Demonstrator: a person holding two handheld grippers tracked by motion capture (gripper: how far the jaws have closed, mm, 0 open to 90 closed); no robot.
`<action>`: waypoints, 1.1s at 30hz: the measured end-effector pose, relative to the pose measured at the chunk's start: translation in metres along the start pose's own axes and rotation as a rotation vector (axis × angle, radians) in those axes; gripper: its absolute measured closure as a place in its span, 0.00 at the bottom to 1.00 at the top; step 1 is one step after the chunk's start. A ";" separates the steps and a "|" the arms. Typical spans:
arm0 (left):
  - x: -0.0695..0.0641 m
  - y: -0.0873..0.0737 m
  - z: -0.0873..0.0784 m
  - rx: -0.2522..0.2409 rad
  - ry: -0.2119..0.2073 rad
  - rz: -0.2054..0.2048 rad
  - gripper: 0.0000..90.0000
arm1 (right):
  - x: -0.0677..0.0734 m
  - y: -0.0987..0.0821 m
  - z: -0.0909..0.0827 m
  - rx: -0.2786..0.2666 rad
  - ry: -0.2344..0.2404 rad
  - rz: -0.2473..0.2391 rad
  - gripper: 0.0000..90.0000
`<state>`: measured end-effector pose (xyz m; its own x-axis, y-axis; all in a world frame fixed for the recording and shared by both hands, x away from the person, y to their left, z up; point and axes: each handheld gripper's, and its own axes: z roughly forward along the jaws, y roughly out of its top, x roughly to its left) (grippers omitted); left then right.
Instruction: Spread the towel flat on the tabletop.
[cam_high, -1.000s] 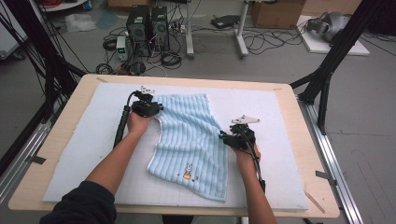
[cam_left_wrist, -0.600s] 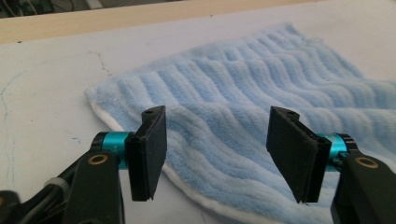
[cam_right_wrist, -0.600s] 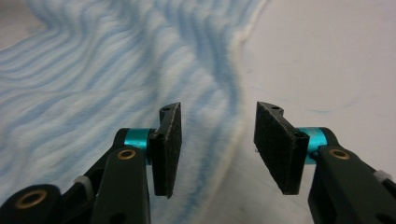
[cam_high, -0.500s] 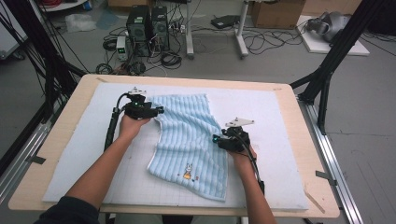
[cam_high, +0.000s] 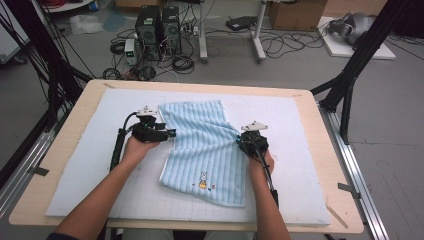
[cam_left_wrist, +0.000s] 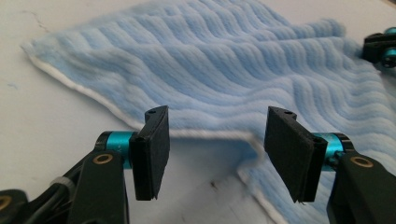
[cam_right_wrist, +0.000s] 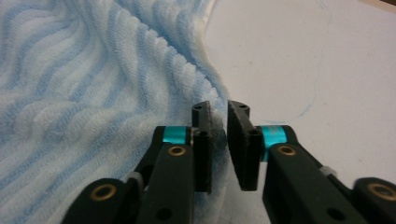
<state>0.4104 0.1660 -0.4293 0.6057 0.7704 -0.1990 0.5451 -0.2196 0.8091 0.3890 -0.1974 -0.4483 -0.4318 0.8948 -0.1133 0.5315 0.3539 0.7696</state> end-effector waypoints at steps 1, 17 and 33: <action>-0.001 -0.003 -0.001 0.010 -0.011 0.000 0.45 | 0.000 0.000 -0.002 -0.008 0.012 0.004 0.80; -0.027 -0.030 -0.010 0.057 -0.114 0.058 0.46 | 0.010 -0.005 -0.028 -0.026 0.181 0.018 0.47; -0.021 -0.031 -0.003 -0.026 0.071 0.064 0.95 | 0.011 -0.025 -0.040 0.009 0.210 0.037 0.39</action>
<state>0.3794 0.1579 -0.4485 0.5958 0.7959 -0.1073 0.4906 -0.2549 0.8333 0.3422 -0.2070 -0.4435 -0.5536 0.8313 0.0495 0.5561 0.3248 0.7650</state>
